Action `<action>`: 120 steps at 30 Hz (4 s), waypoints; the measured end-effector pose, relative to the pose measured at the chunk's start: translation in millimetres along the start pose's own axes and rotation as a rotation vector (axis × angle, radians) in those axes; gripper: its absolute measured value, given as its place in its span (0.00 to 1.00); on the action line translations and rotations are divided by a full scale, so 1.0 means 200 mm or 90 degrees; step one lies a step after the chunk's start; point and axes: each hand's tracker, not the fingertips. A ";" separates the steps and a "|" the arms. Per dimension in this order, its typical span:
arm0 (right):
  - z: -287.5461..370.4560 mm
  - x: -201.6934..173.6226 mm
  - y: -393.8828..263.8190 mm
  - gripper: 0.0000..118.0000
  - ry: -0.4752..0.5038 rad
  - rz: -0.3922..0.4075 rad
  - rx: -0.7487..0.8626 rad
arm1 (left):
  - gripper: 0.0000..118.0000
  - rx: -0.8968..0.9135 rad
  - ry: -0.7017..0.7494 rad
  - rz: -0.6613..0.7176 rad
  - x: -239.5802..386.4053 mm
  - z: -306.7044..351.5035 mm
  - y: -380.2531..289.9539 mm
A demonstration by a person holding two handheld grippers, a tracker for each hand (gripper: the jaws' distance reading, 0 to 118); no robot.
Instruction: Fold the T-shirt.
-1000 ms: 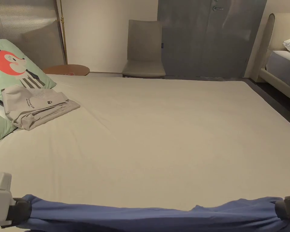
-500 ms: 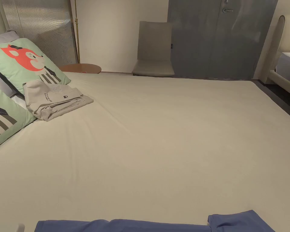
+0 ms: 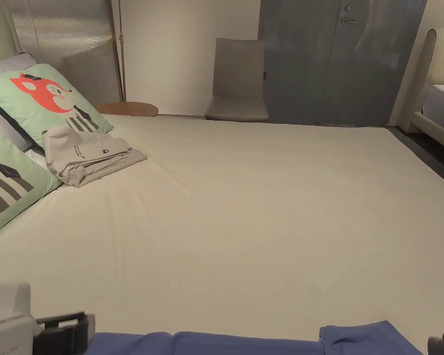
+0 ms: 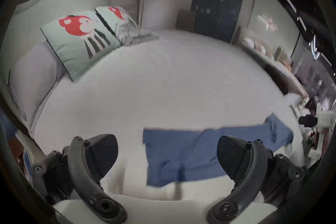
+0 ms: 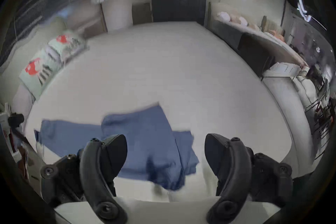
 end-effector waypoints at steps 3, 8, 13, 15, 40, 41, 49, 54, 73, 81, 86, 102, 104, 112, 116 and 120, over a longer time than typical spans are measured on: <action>0.04 -0.07 0.07 0.41 0.021 -0.007 0.026 | 0.64 0.009 0.003 -0.005 0.05 0.04 0.08; 0.04 -0.20 0.09 0.01 0.019 0.016 0.050 | 0.00 0.021 0.003 -0.002 0.09 0.00 0.08; 0.03 -0.30 0.05 0.00 0.011 0.019 0.109 | 0.00 0.041 -0.018 0.016 0.04 -0.02 0.03; 0.04 -0.33 0.04 0.00 -0.002 0.015 0.165 | 0.00 0.080 -0.038 0.041 0.00 -0.01 0.02; 0.07 -0.60 -0.06 0.00 -0.009 -0.012 0.290 | 0.86 -0.253 -0.437 0.375 -0.52 -0.66 -0.33; 0.08 -0.61 -0.07 0.00 -0.009 -0.011 0.291 | 0.69 -0.259 -0.440 0.361 -0.49 -0.67 -0.33; 0.11 -0.62 -0.06 0.00 -0.001 0.005 0.296 | 0.06 -0.266 -0.375 0.405 -0.57 -0.72 -0.37; 0.11 -0.62 -0.06 0.00 -0.003 0.007 0.306 | 0.05 -0.213 -0.314 0.367 -0.70 -0.52 -0.33; 0.10 -0.67 -0.13 0.00 0.030 0.021 0.322 | 0.05 -0.246 -0.305 0.114 0.12 -0.53 -0.09; 0.15 -0.56 -0.16 0.00 0.019 0.012 0.329 | 0.30 -0.291 -0.222 0.034 0.49 -0.75 -0.28; 0.16 -0.52 -0.17 0.00 0.015 -0.002 0.329 | 0.89 -0.234 -0.337 0.041 0.48 -0.56 -0.21; 0.13 -0.45 -0.24 0.00 0.018 -0.032 0.311 | 0.01 -0.041 -0.083 -0.215 0.81 -0.59 -0.55; 0.14 -0.43 -0.24 0.00 0.011 -0.036 0.311 | 0.01 -0.057 -0.096 -0.253 0.92 -0.62 -0.62; 0.17 -0.38 -0.24 0.00 -0.009 -0.046 0.316 | 0.01 -0.073 -0.197 -0.244 1.09 -0.59 -0.64; 0.18 -0.40 -0.23 0.00 -0.009 -0.040 0.325 | 0.01 -0.054 -0.251 -0.137 0.95 -0.52 -0.52; 0.16 -0.44 -0.20 0.00 0.002 -0.037 0.328 | 0.01 -0.046 -0.310 0.063 0.58 -0.46 -0.34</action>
